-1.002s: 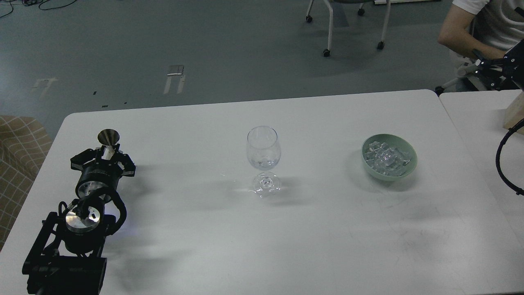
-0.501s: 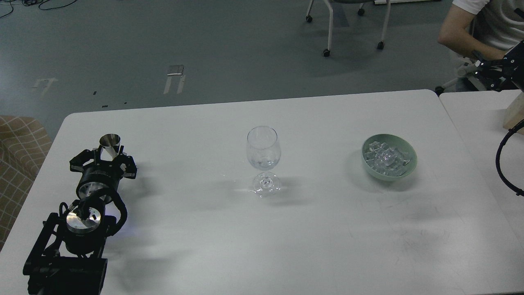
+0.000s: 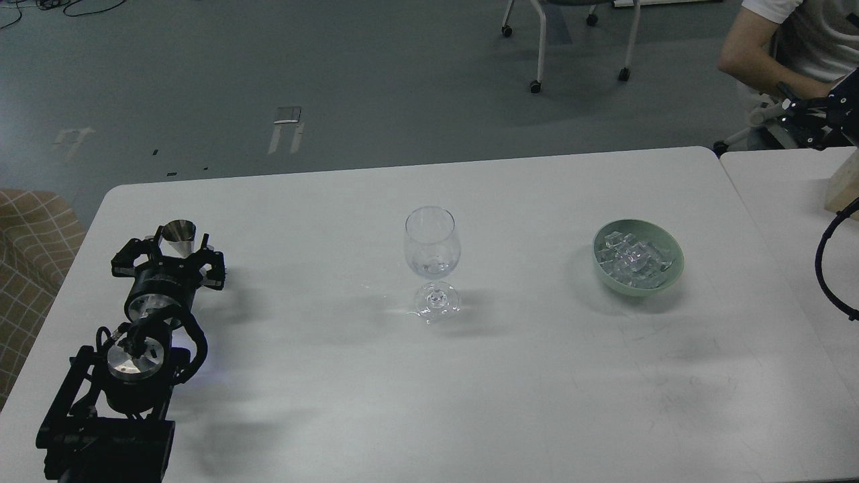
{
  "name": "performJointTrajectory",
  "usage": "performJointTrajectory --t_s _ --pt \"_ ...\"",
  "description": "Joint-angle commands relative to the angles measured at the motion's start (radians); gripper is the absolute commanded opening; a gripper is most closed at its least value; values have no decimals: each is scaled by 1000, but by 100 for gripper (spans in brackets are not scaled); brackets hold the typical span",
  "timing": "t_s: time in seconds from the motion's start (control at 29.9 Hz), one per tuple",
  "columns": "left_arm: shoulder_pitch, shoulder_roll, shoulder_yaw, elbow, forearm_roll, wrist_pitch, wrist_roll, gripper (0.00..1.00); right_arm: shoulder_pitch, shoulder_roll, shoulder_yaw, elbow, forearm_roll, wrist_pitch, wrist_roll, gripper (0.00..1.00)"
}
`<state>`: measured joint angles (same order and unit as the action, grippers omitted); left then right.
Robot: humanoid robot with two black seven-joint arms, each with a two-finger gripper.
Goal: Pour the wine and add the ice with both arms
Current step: 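Open the left gripper and release the jigger cup, then lift the open left gripper up away from the jigger cup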
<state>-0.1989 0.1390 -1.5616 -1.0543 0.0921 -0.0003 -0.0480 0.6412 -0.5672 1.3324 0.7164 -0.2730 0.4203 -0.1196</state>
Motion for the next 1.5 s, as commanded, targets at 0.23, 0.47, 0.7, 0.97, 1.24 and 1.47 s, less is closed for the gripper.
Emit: performJointTrajectory --t_s 0.23,0.47,0.7,0.97,1.24,1.47 --pt "-4 -2 0 -21 0 -7 3 86 2 3 -1 -2 0 0 0 100" --pt "-4 7 -6 -70 -3 -4 2 87 0 0 1 -8 0 0 0 100" --pt "-2 13 -6 -186 -3 8 7 87 2 3 1 -5 1 2 0 100" --pt "-39 22 46 -236 38 0 30 93 3 6 4 5 5 8 1 100" --pt "-191 103 129 -245 234 14 43 93 9 15 22 12 11 11 11 100" --pt "-280 223 300 -234 385 10 53 93 -28 13 48 124 11 17 14 100"
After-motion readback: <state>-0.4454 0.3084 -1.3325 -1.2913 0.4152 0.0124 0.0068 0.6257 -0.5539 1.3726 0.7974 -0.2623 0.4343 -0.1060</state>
